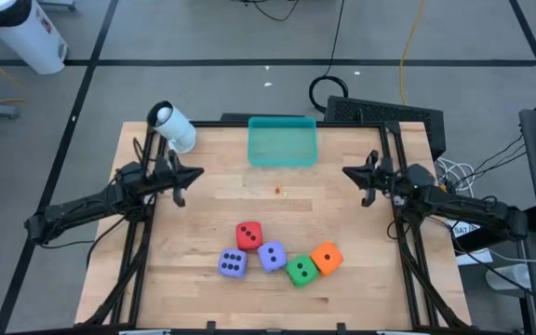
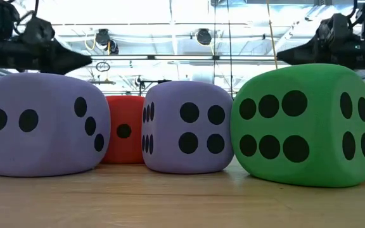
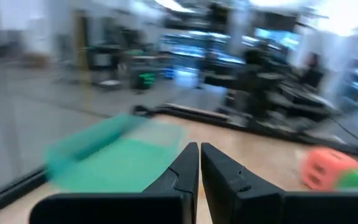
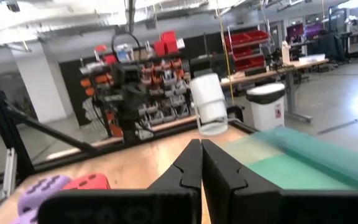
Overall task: Pick & Place Dice
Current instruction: Put the large orange die into the blue bin
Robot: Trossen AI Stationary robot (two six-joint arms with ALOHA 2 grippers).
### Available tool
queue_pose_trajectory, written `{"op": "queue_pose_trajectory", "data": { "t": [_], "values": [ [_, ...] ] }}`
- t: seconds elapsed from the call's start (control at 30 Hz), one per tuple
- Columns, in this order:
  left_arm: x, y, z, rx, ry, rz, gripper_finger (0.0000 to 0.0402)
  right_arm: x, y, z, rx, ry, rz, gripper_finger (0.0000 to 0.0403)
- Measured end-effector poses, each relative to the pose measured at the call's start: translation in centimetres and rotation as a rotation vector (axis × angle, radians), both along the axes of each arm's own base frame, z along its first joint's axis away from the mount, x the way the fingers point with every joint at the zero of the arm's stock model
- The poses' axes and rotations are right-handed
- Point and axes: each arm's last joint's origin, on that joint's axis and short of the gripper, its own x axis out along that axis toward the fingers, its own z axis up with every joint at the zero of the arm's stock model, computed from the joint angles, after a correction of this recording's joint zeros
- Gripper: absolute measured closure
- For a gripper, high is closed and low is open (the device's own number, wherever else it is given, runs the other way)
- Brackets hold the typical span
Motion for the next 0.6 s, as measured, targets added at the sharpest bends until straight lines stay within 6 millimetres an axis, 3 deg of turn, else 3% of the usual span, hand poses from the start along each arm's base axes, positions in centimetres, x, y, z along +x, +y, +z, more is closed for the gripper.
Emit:
{"op": "queue_pose_trajectory", "data": {
  "t": [0.1, 0.43, 0.6],
  "values": [
    [0.0, -0.2, 0.0, 0.042, 0.023, -0.079, 0.0376, 0.2, -0.1, -0.2, 0.014, 0.024, -0.002, 0.0403],
    [0.0, 0.1, 0.1, 0.007, 0.013, 0.044, 0.0376, 0.8, -0.2, -1.0, 0.068, 0.082, 0.013, 0.0403],
    [0.0, 0.1, 0.2, 0.003, -0.002, 0.046, 0.0376, 1.1, 0.2, -0.1, 0.031, 0.004, 0.049, 0.0403]
  ]
}}
